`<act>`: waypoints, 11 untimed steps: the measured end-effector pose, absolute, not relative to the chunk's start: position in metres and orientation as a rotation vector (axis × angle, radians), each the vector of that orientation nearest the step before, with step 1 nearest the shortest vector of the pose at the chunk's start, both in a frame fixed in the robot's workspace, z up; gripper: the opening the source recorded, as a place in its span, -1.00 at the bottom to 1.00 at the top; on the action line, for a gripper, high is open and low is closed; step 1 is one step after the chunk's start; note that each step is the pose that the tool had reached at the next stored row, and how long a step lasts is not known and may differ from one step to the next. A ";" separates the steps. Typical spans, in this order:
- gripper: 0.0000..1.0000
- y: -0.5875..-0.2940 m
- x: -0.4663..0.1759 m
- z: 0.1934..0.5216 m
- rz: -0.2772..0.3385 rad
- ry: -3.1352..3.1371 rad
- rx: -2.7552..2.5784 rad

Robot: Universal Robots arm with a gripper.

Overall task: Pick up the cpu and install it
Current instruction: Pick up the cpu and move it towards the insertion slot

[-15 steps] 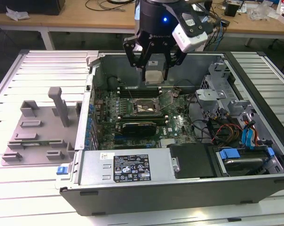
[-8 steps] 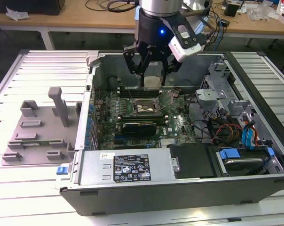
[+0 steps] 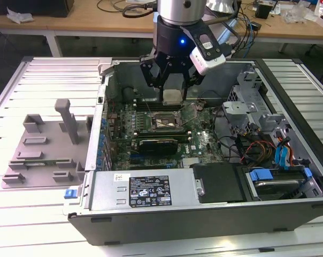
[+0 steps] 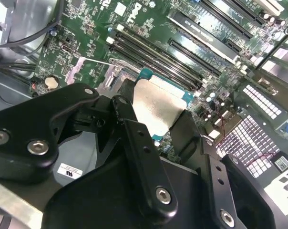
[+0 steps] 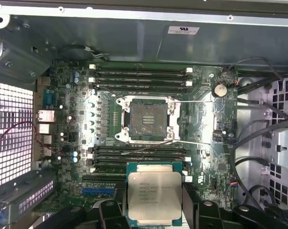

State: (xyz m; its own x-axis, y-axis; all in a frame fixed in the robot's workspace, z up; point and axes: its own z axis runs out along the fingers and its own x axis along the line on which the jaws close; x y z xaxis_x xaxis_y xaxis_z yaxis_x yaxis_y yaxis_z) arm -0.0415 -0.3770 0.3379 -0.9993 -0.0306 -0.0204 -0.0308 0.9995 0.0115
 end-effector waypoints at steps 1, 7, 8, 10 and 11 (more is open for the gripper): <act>0.09 -0.377 -0.042 0.335 0.018 3.119 -0.048; 0.09 -0.376 -0.045 0.325 0.018 3.118 -0.048; 0.09 -0.375 -0.046 0.324 0.018 3.118 -0.048; 0.09 -0.374 -0.048 0.321 0.018 3.117 -0.048; 0.09 -0.373 -0.049 0.320 0.018 3.117 -0.048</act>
State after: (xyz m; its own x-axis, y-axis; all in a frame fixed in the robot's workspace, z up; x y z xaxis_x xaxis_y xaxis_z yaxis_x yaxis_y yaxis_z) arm -0.0486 -0.3730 0.3198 -0.9992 -0.0307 -0.0242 -0.0310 0.9995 0.0113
